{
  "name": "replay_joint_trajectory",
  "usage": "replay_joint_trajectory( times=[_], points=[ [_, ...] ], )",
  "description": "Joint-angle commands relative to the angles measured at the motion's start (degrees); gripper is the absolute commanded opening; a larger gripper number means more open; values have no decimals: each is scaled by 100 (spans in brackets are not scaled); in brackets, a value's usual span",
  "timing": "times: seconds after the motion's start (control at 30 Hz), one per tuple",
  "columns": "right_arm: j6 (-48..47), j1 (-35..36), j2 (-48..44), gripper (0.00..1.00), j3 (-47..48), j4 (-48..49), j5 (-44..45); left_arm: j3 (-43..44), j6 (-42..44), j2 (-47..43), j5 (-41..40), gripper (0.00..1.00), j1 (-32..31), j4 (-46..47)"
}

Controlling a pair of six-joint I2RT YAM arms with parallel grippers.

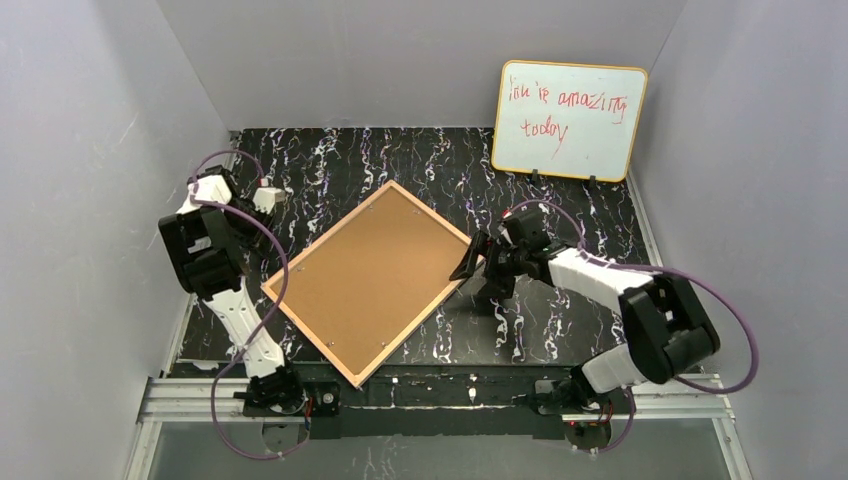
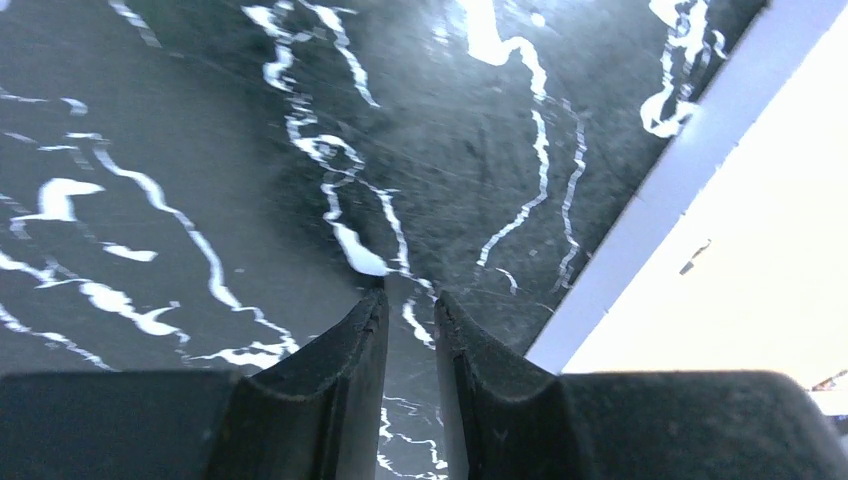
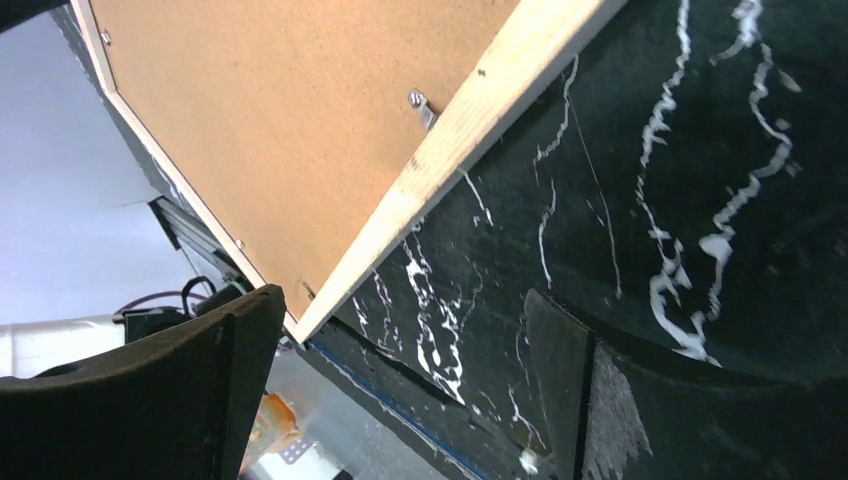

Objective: Put the photo into the frame
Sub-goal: Adjust the photo frame at the center of the board.

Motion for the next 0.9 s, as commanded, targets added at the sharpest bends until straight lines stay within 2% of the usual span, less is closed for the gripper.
replay_joint_trajectory(
  times=[0.0,0.23,0.43,0.6,0.7,0.87],
  points=[
    [513,97,598,99,-82,1317,-387,-621,391,-62,249,23,-160,-486],
    [659,-145,1652,99,467,2085,-226,-1752,489,-395,633,25,-901,-630],
    [777,-1062,2233,99,1138,2448,-532,-2270,375,-638,915,25,-1786,-475],
    [364,-1310,2472,99,1933,1779,-149,-2119,102,-543,1445,25,-2309,-512],
    [157,-1340,2324,99,2051,1515,167,-1954,-19,-457,1734,24,-2327,-559],
    [-220,-1297,1657,95,1956,837,799,-1775,347,-467,1987,24,-2209,-1036]
  ],
)
